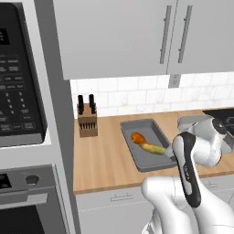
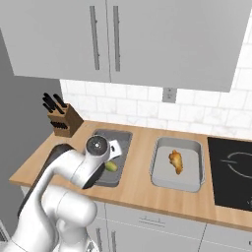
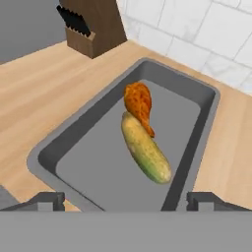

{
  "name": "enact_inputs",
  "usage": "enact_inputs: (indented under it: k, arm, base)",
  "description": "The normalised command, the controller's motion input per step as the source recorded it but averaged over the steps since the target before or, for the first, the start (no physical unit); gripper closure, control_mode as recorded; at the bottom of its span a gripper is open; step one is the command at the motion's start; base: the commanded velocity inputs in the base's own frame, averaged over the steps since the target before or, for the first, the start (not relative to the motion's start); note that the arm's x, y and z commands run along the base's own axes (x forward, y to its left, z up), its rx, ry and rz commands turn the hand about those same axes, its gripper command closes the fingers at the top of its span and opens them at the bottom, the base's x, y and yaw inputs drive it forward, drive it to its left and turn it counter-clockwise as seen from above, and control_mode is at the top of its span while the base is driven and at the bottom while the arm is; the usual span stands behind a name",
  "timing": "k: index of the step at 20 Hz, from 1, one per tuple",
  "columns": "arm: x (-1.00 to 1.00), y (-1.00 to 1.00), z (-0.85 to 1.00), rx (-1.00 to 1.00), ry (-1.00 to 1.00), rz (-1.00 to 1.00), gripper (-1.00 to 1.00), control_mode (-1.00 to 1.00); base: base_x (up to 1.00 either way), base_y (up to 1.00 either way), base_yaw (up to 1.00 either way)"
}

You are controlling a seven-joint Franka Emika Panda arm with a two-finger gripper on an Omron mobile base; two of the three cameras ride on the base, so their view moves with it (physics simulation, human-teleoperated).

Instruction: Place one cucumber and one chicken drumstick in each tupperware on the nearby counter, to pack two identical lunches.

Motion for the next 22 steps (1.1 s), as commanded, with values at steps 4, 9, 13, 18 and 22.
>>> enact_inputs:
  k: [4,9,13,18,22]
  arm:
    - [-0.74,0.05,0.97,0.26,-0.08,-0.30,-1.00,-1.00]
    - [-0.86,0.02,1.00,0.31,-0.01,-0.28,-1.00,-1.00]
    - [-0.90,0.04,0.99,0.28,0.00,-0.25,-1.00,-1.00]
    - [-0.67,0.40,0.85,0.09,0.05,-0.18,-1.00,-1.00]
    - [-0.46,0.51,0.74,-0.04,0.15,-0.08,-1.00,-1.00]
  base:
    - [0.00,0.00,0.00]
    - [0.00,0.00,0.00]
    - [0.00,0.00,0.00]
    - [0.00,0.00,0.00]
    - [0.00,0.00,0.00]
